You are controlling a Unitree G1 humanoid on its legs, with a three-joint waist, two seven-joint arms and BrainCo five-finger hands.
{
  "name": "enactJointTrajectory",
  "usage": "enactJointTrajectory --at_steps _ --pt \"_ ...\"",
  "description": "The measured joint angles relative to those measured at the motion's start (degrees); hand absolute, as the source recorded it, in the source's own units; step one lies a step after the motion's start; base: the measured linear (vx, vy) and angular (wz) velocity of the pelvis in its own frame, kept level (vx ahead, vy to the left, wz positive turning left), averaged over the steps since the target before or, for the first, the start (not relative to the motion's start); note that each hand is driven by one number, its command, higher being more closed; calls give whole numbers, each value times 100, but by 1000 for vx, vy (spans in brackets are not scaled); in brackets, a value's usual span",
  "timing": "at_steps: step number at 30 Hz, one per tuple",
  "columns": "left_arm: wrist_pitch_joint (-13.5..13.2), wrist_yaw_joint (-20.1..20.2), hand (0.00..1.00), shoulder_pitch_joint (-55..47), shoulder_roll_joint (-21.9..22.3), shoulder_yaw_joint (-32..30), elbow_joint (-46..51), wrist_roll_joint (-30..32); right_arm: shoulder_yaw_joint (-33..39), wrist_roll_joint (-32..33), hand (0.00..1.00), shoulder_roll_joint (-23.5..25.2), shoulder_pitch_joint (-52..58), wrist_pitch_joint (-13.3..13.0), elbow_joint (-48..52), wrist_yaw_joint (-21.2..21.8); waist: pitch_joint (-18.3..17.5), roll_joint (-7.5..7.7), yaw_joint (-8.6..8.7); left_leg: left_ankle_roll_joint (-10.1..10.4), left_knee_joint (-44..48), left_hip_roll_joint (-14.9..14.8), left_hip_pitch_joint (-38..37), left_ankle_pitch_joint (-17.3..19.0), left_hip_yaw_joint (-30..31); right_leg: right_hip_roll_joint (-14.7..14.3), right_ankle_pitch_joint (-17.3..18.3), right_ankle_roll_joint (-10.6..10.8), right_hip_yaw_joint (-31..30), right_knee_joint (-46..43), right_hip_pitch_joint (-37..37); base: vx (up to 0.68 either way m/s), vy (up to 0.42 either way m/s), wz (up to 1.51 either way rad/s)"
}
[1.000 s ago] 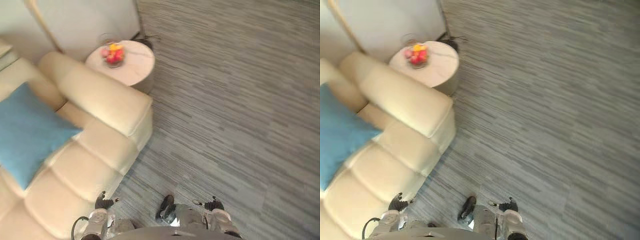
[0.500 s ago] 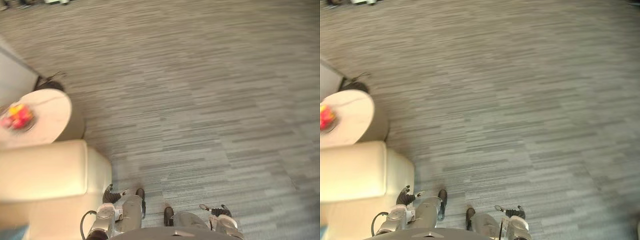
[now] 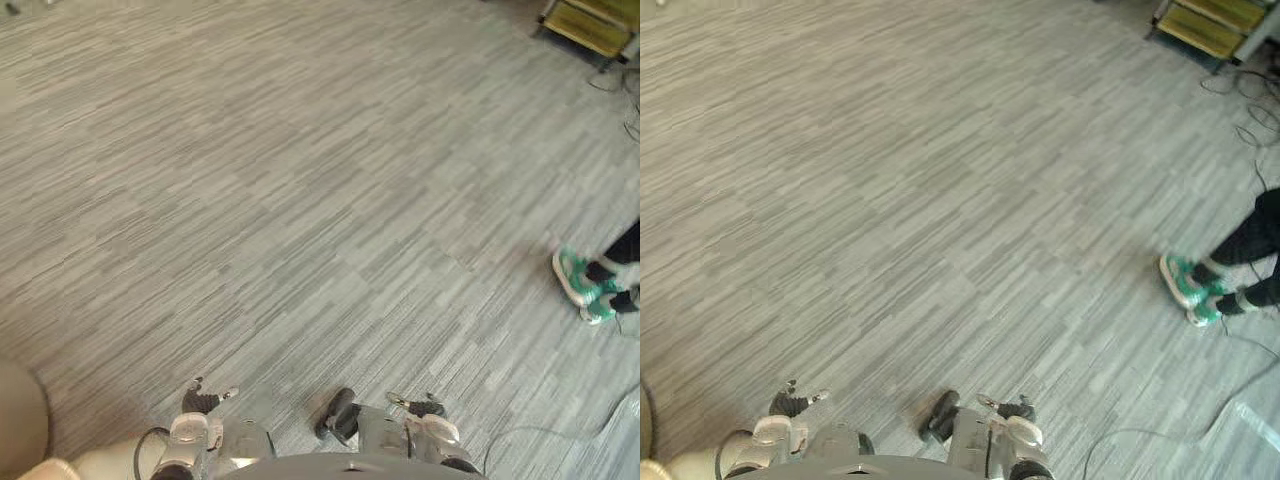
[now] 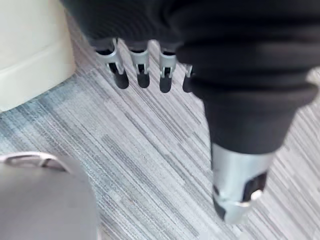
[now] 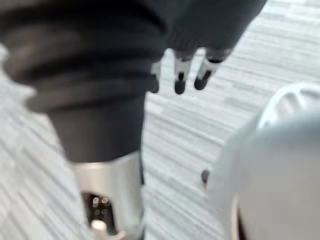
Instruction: Pick up cushions and gather them together orderly.
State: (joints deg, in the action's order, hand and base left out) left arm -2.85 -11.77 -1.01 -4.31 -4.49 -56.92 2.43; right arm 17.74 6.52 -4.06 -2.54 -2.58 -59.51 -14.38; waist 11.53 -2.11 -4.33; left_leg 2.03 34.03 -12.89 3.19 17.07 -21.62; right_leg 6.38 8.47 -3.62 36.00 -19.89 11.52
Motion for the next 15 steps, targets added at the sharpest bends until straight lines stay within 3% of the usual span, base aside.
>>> enactJointTrajectory --at_steps 3,6,9,11,12,13,14,15 --pt "-8 16 0 13 -23 -33 -2 -7 46 103 0 -52 123 7 -29 0 171 -166 -42 -177 1748 -402 643 -468 577 -361 44 -58 -213 315 -472 228 -97 -63" --pt "-11 74 0 -34 -31 -103 4 -3 64 113 0 25 211 9 0 -8 226 -107 -65 -27 2240 -198 1103 -122 1035 -477 165 -101 -547 555 -864 220 -60 -61" --pt "-16 94 0 -33 -16 -101 65 1 94 227 0 14 193 15 -7 -15 237 -86 -151 24 1044 256 1591 -76 1131 -509 129 -20 -991 922 -1139 264 37 -73" --pt "-12 93 0 -55 7 -97 111 2 98 236 0 15 155 9 -11 -34 239 -82 -225 83 -359 551 1717 -257 1231 -517 97 74 -1243 1107 -1227 191 88 -74" --pt "-13 94 0 -90 19 -97 116 3 96 235 0 30 156 7 -13 -74 237 -82 -278 89 -1257 640 1672 -604 1231 -538 116 176 -1446 1170 -1286 243 129 -69" --pt "-11 96 0 -95 15 -99 103 4 96 235 0 49 153 7 -17 -79 243 -72 -307 49 -1456 661 1672 -877 1242 -544 130 225 -1542 1193 -1328 276 145 -94" --pt "-6 101 0 -145 17 -106 81 3 97 235 0 113 163 6 -9 -86 208 -12 -389 -31 -1701 719 1532 -1432 1243 -553 135 336 -1778 1325 -1449 441 183 -70" --pt "-9 122 0 -169 -70 -122 89 10 109 233 0 264 190 7 4 -83 96 189 -363 -223 -1629 896 1466 -1379 1219 -424 196 479 -1931 1475 -1570 664 245 -60"
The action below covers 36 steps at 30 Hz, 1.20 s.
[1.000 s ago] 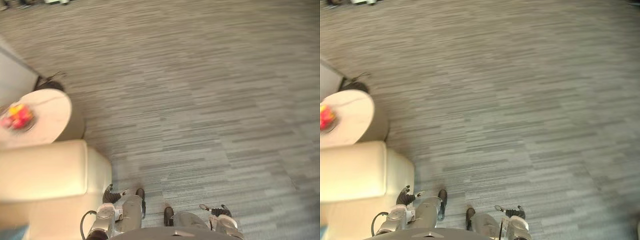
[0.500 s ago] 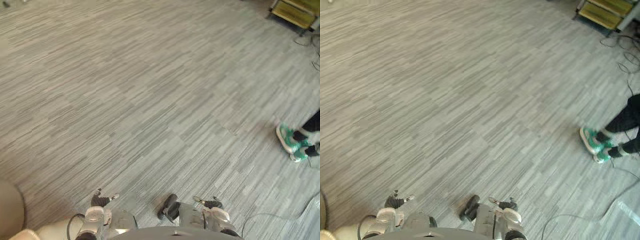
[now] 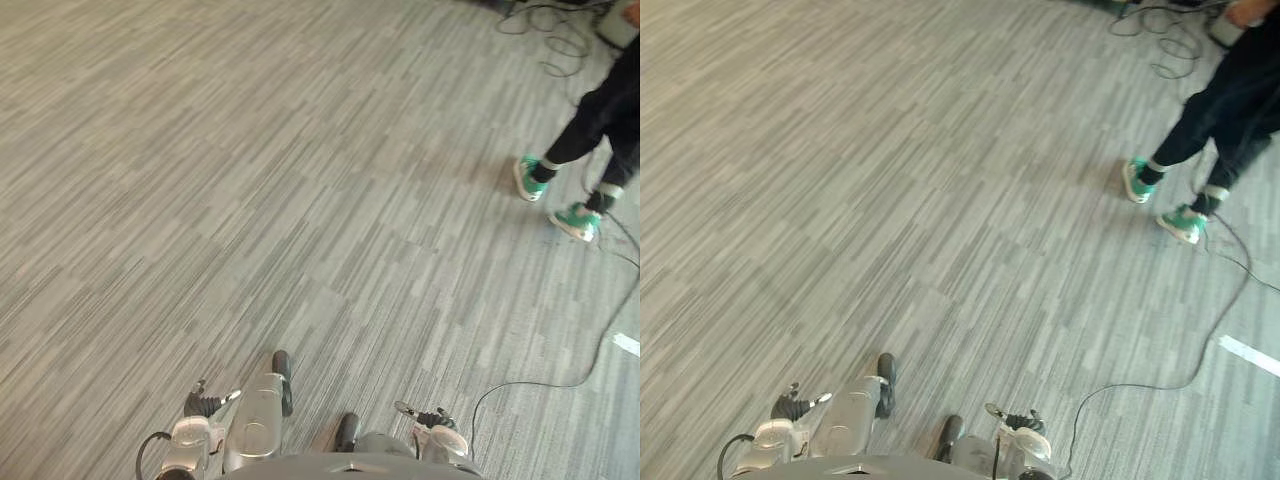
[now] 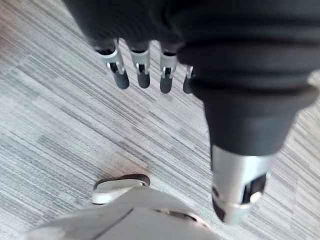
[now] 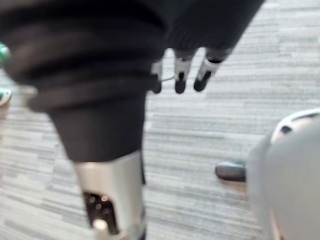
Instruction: Pick up cushions and gather them together orderly.
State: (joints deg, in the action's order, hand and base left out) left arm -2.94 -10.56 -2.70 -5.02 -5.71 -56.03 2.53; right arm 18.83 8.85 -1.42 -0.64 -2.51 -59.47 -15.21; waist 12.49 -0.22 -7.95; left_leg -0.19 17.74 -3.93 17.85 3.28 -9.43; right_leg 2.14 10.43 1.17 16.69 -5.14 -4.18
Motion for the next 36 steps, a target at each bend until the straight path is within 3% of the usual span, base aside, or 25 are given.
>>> enactJointTrajectory --at_steps 1,2,5,7,10,11,12,14,16,17,18,19,20,21,22,24,25,27,30,32,36 --pt "-2 19 0 16 -57 -69 12 -1 124 -8 0 101 67 1 3 2 -34 177 14 -126 367 96 52 331 -46 188 170 171 -33 -263 25 677 239 -20" --pt "3 24 0 16 -62 -107 7 -1 168 -18 0 128 89 2 11 4 -42 225 10 -161 466 114 29 460 -97 263 257 201 -77 -437 48 487 181 -16" --pt "7 23 0 -3 -77 -131 -25 -5 201 -24 0 153 203 2 62 19 -104 320 -26 -279 749 225 -306 989 -331 633 567 471 -516 -2346 640 389 170 -20" --pt "29 35 0 4 -116 -50 -16 -4 192 -25 0 142 284 0 328 38 -88 326 174 -456 919 354 -775 1280 -330 944 250 921 -946 -5021 1558 410 118 9" --pt "51 43 0 -1 -117 -46 -3 -5 183 -25 0 143 299 0 467 111 -76 308 218 -482 895 307 -1160 1402 -333 968 235 813 -904 -6094 1990 342 27 1" --pt "56 48 0 -4 -108 -47 41 -11 185 -25 0 141 305 -4 506 162 -52 267 262 -484 817 247 -1414 1418 -340 979 254 646 -741 -6314 2189 353 -51 -3" --pt "56 47 0 -3 -78 -48 124 -13 191 -23 0 145 311 -4 588 209 -51 244 310 -400 587 163 -1711 1489 -341 979 318 494 -515 -6231 2416 352 -71 -3" --pt "53 57 0 17 -7 -50 151 -22 192 -27 0 174 311 -8 687 224 -42 235 336 -125 210 0 -2128 1756 -406 987 410 383 -148 -5626 2816 364 -115 -17" --pt "54 69 0 93 4 -43 146 -22 209 -22 0 206 309 -16 703 234 -40 284 338 -36 112 -39 -2298 1823 -492 996 419 362 -30 -5073 3022 309 -146 -32" --pt "54 85 0 89 84 -39 118 -14 204 -31 0 178 250 -29 698 250 -45 265 381 3 -113 -121 -2568 1840 -632 891 295 231 113 -3889 3194 318 -172 -36" --pt "53 87 0 85 116 -30 108 -11 198 -33 0 169 242 -32 701 253 -47 249 407 7 -198 -142 -2646 1838 -646 827 209 185 124 -3419 3219 424 -219 -20" --pt "48 90 0 87 160 41 23 -8 186 -37 0 138 204 -28 683 257 -38 234 512 25 -339 -177 -2815 1828 -620 728 -100 170 39 -2456 3236 293 -140 9" --pt "49 94 0 99 174 85 -20 -7 175 -49 0 118 197 -21 679 256 -38 235 561 46 -413 -184 -2891 1817 -602 683 -279 170 -67 -2068 3228 652 -322 33" --pt "42 100 0 98 171 141 -86 16 158 -168 0 51 209 -1 664 256 -48 234 665 236 -573 -223 -3149 1816 -456 541 -1344 128 -356 -1314 3059 587 -292 30" --pt "42 97 0 103 176 137 -98 22 158 -216 0 24 215 3 648 256 -52 234 680 325 -600 -271 -3234 1787 -399 481 -1851 -112 -364 -1243 2963 565 -281 17" --pt "22 100 0 193 328 130 -225 51 159 -284 0 -146 148 1 611 259 -4 -75 650 521 -546 -471 -3236 1527 -252 297 -1416 -260 -313 -1737 3076 405 -218 -11" --pt "13 94 0 196 438 75 -269 84 217 -313 0 -191 151 19 613 261 -3 -144 669 575 -316 -510 -3257 1251 -102 292 -916 -333 -314 -2307 3178 519 -291 -14" --pt "11 91 0 186 480 -75 -267 95 217 -318 0 -195 158 20 629 264 -15 -190 683 527 237 -629 -3146 1072 42 210 -603 -376 -297 -2521 3077 357 -200 -9" --pt "4 101 0 106 543 -320 -111 19 147 -322 0 -144 260 -3 700 266 -22 -295 780 442 2825 -1079 -2207 78 480 -33 -76 -473 -170 -2508 2429 429 -208 0" --pt "-26 108 0 53 552 -421 92 -99 7 -258 0 -118 284 -10 683 266 -47 -337 684 385 4721 -1462 -1254 176 285 -307 185 -620 -229 -2244 1778 405 -130 -25" --pt "-41 96 0 -1 584 -497 387 -155 -64 -181 0 -60 381 13 679 259 -12 -280 524 312 5072 -1483 -353 497 -203 -362 290 -576 -450 -1659 976 302 -17 -22"
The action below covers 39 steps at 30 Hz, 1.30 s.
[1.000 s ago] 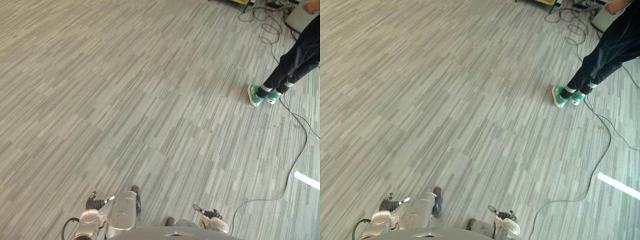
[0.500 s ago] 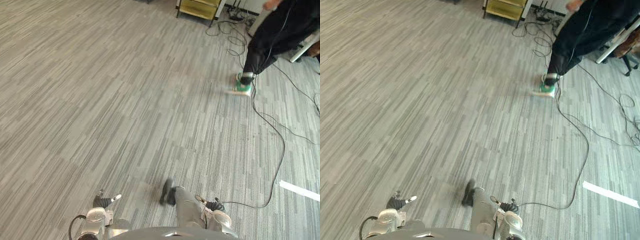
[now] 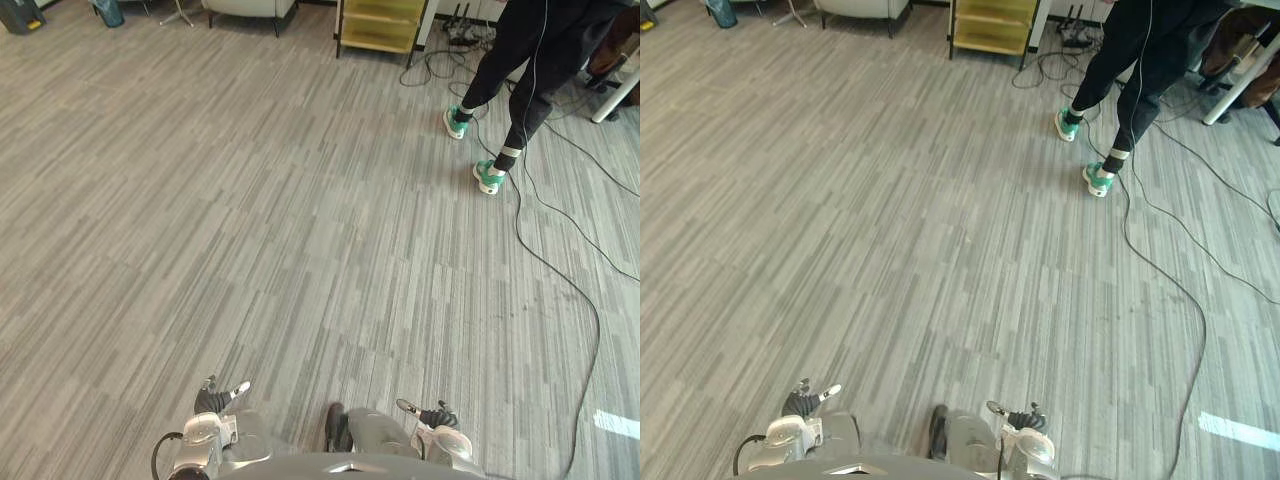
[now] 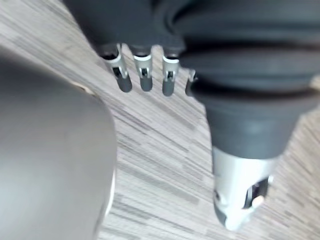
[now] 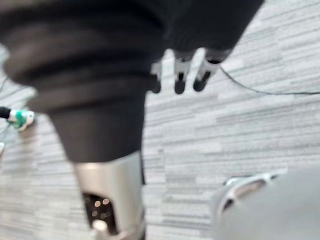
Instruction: Pick up cushions and gather them together orderly.
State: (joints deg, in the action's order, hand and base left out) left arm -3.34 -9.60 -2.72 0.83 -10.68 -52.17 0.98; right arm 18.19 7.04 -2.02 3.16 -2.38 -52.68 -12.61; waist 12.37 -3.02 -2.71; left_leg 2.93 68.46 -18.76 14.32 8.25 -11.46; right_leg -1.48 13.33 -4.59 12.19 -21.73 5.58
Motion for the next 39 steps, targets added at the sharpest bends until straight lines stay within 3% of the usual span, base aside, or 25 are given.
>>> enactJointTrajectory --at_steps 4,5,7,8,9,10,11,12,14,16,17,19,21,22,23,24,26,28,29,30,33,35,36,37,39 --pt "-23 -6 0 -99 33 13 248 -95 -46 46 0 6 -9 7 13 -5 -12 -27 -58 -41 -1149 151 578 400 -587 96 85 152 -231 629 -770 364 104 -19" --pt "-40 -4 0 -116 43 26 329 -97 -138 45 0 -9 0 12 4 -7 -8 -13 -85 -33 -1980 326 704 432 -681 194 143 250 -308 810 -981 564 269 -29" --pt "-78 -5 0 -123 99 83 361 -99 -96 37 0 -35 -89 8 -115 -6 -15 -19 -239 263 -4875 813 722 -236 -651 431 290 505 -538 1176 -1361 599 324 -56" --pt "-115 2 0 -118 105 91 365 -148 -111 33 0 -76 -149 8 -254 -5 -18 -38 -335 300 -5297 831 731 -803 -574 435 375 633 -702 1312 -1506 548 324 -69" --pt "-160 2 0 -85 94 141 359 -192 -114 31 0 -36 -172 16 -394 -1 -66 11 -410 -3 -5142 946 680 -1157 -558 533 405 635 -866 1428 -1679 561 318 -50" --pt "-183 -1 0 -16 20 181 336 -187 -104 24 0 46 -261 28 -502 2 -49 153 -396 -246 -4845 1048 758 -846 -562 633 271 487 -985 1463 -1764 480 243 -21" --pt "-183 13 0 10 -12 182 288 -191 -100 4 0 71 -280 29 -502 7 -61 175 -365 -346 -4660 1064 819 -696 -514 639 156 455 -1052 1434 -1745 615 355 19" --pt "-200 54 0 18 -91 145 274 -197 -85 -50 0 99 -270 30 -511 8 -77 254 -322 -542 -4191 1214 909 -333 -310 757 -6 542 -1160 1134 -1727 619 370 33" --pt "-219 79 0 17 -114 75 264 -194 25 -101 0 134 -163 28 -524 5 -170 440 -337 -645 -3821 1384 887 107 -323 933 182 875 -1334 271 -1553 490 263 29" --pt "-217 107 0 30 -227 68 193 -198 33 -237 0 117 -180 24 -680 8 -252 653 -359 -721 -3459 1529 701 592 -471 1105 85 1363 -1624 -1424 -937 499 165 2" --pt "-178 114 0 51 -311 119 35 -192 -16 -293 0 115 -201 11 -692 28 -252 703 -301 -792 -3269 1555 381 937 -557 1108 -488 2188 -1874 -2994 -392 497 144 -12" --pt "-106 112 0 50 -436 211 -143 -190 -59 -289 0 109 -189 10 -706 138 -224 682 -215 -866 -3308 1558 -119 1104 -568 1182 -522 2095 -1526 -4358 213 590 99 -13" --pt "-9 104 0 14 -431 215 -178 -188 -23 -296 0 50 -182 -12 -641 196 -167 579 -201 -843 -3761 1544 -808 1195 -548 1324 -317 1492 -912 -4810 656 537 31 -31" --pt "-3 102 0 -27 -432 228 -252 -187 -26 -291 0 3 -203 -25 -618 209 -145 483 -212 -723 -4127 1518 -1266 1276 -530 1363 -129 1170 -513 -4672 883 368 -29 -25" --pt "2 102 0 -31 -440 232 -265 -187 -28 -294 0 -5 -206 -27 -600 211 -146 488 -178 -694 -4268 1505 -1446 1292 -530 1375 -44 1121 -345 -4472 974 441 -83 -16" --pt "17 102 0 -31 -437 239 -302 -188 -24 -294 0 -36 -226 -28 -603 214 -134 507 -159 -614 -4530 1496 -1792 1311 -531 1398 167 978 -31 -3795 1126 421 -136 5" --pt "11 105 0 -41 -424 309 -343 -186 -19 -295 0 -93 -226 -28 -598 216 -138 500 -122 -456 -4781 1427 -2095 1341 -534 1273 157 828 268 -2143 1367 393 -164 19" --pt "14 102 0 -74 -427 319 -365 -187 3 -294 0 -113 -230 -22 -591 214 -136 498 -15 -291 -4898 1350 -2345 1432 -392 1002 -432 678 59 -608 1526 504 -248 44" --pt "17 100 0 -115 -410 360 -373 -179 -9 -295 0 -167 -195 -5 -554 214 -140 429 79 -238 -4977 1247 -2497 1461 -193 774 -1373 643 -206 -167 1471 627 -285 44" --pt "14 102 0 -92 -349 390 -409 -185 -6 -299 0 -254 -191 9 -572 214 -180 285 58 -251 -5061 1119 -2561 1405 33 580 -1358 642 -161 -91 1308 425 -187 28" --pt "-19 113 0 -29 -188 410 -476 -56 59 -293 0 -313 -188 20 -634 206 -136 192 24 -146 -5049 1192 -2662 889 714 623 -827 515 -318 -953 1422 429 -212 18" --pt "-32 119 0 -63 -92 321 -455 3 109 -293 0 -352 -59 40 -585 210 -198 36 82 -27 -3164 1006 -1998 748 1053 563 -96 482 -96 -993 1005 403 -203 37" --pt "-27 123 0 -61 -48 277 -438 26 107 -294 0 -380 -13 42 -505 212 -224 -77 110 2 -2450 866 -1639 497 1147 494 -24 463 8 -961 874 309 -103 25" --pt "-22 127 0 -77 -11 228 -403 33 107 -294 0 -378 77 38 -435 206 -229 -109 110 3 -1666 660 -1265 -72 1098 389 65 418 75 -884 678 352 -76 15" --pt "-37 149 0 -104 -19 251 -271 35 94 -286 0 -378 125 41 -465 200 -235 -120 15 -192 -205 207 -623 -4 650 231 190 298 110 -427 -67 422 -69 7"
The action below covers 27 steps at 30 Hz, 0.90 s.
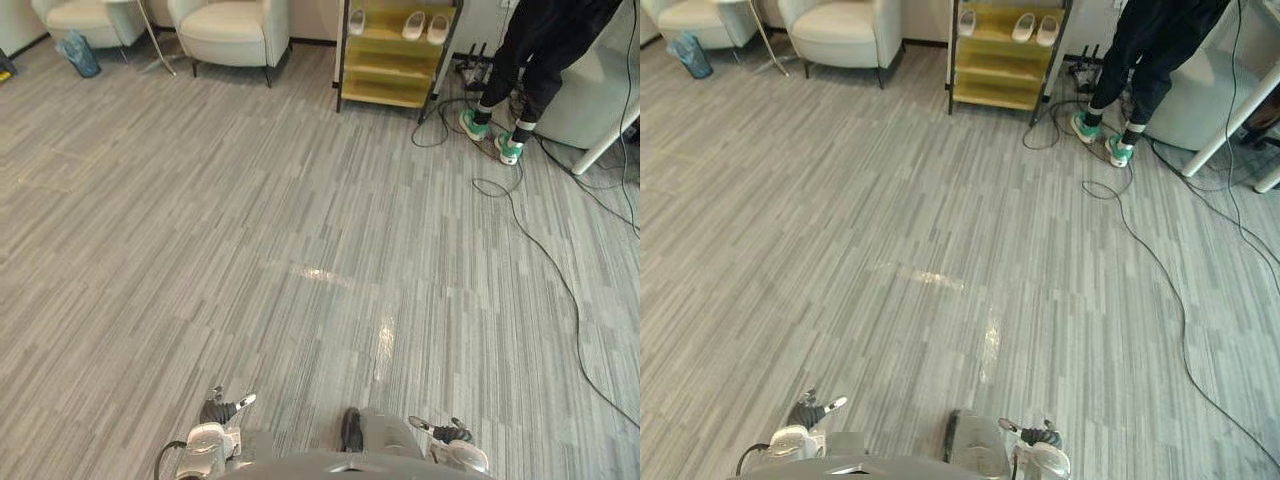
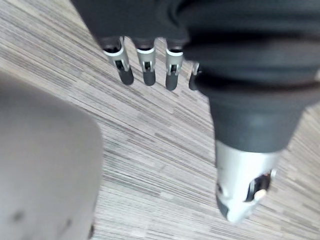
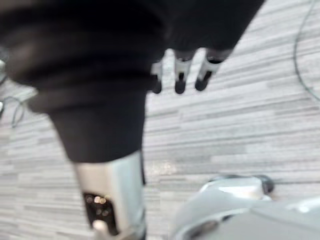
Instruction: Pick up cushions and gather them together orderly.
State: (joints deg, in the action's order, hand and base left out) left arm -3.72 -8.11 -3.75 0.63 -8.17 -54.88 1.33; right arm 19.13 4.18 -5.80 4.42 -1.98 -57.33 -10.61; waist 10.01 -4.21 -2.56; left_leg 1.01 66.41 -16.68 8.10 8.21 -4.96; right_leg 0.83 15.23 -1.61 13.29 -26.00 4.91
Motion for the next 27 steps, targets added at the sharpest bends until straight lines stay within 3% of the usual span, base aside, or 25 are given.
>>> enactJointTrajectory --at_steps 2,4,6,7,8,9,12,15,16,19,20,22,25,26,27 --pt "-10 15 0 -1 -14 54 95 -1 -13 40 0 7 11 -3 -9 -11 6 9 -29 -60 209 48 447 204 -144 -2 53 16 29 424 -511 336 18 20" --pt "-19 16 0 4 -26 93 209 -9 -19 99 0 13 9 -1 -42 -22 7 13 -73 -22 -186 256 903 488 -166 51 20 92 136 798 -913 334 92 23" --pt "-48 17 0 62 -39 182 258 -12 15 115 0 113 -64 -5 -44 -70 35 57 -168 79 -1898 613 1134 683 -397 218 -29 283 156 1075 -1297 410 192 2" --pt "-42 7 0 57 -36 264 247 -5 32 115 0 111 -55 -6 -44 -75 13 20 -226 198 -3532 829 1021 215 -396 255 65 477 115 1154 -1406 371 194 -13" --pt "-58 27 0 70 -47 282 237 -69 24 114 0 161 -97 -6 -93 -73 3 -1 -267 -85 -3736 932 926 -130 -387 228 122 574 11 1172 -1457 356 158 9" --pt "-53 9 0 108 -142 344 217 -58 -46 111 0 341 -206 9 -246 -61 -20 279 -231 -104 -4073 1184 769 -214 -475 399 -18 430 -190 1421 -1516 269 107 20" --pt "-78 23 0 197 -269 312 175 -114 31 101 0 364 -248 -4 -250 -68 24 429 -266 -357 -3849 1370 772 64 -463 506 -308 503 -399 1564 -1696 363 162 23" --pt "-72 23 0 215 -278 245 63 -123 75 35 0 360 -250 -7 -223 -64 26 462 -341 -385 -4002 1449 367 349 -628 693 -330 557 -650 632 -1459 279 138 -26" --pt "-47 23 0 185 -308 263 -39 -123 4 -11 0 395 -200 -4 -221 -26 -24 537 -323 -347 -4388 1578 -92 468 -778 972 -550 960 -932 -1277 -603 268 141 -46" --pt "15 24 0 182 -433 326 -194 -123 5 -7 0 434 -159 -35 -47 20 -18 572 -189 -389 -4650 1637 -551 460 -819 1129 -424 963 -773 -2783 171 209 49 -9" --pt "18 24 0 179 -440 324 -213 -121 2 -8 0 439 -134 -35 -24 22 -25 585 -176 -389 -4743 1635 -703 459 -829 1171 -338 902 -612 -2873 272 262 -20 5" --pt "24 24 0 160 -434 315 -259 -118 6 -9 0 442 -119 -36 -35 21 -35 588 -174 -360 -5013 1550 -1074 440 -816 1185 -30 717 -66 -2327 379 197 -79 10" --pt "24 26 0 147 -417 303 -263 -115 7 -9 0 445 -135 -39 -24 26 -45 573 -159 -268 -5186 1450 -1243 424 -812 1105 15 649 102 -1235 535 160 -134 1" --pt "25 25 0 146 -404 271 -263 -114 5 -11 0 443 -201 -35 -15 33 -32 545 -113 -154 -5196 1330 -1226 408 -783 919 -92 586 -55 -424 658 236 -260 2" --pt "25 22 0 145 -415 271 -278 -112 -31 -14 0 455 -241 -29 -18 33 -45 575 -57 14 -5257 1288 -1215 395 -714 769 -548 567 -352 371 704 185 -241 7"
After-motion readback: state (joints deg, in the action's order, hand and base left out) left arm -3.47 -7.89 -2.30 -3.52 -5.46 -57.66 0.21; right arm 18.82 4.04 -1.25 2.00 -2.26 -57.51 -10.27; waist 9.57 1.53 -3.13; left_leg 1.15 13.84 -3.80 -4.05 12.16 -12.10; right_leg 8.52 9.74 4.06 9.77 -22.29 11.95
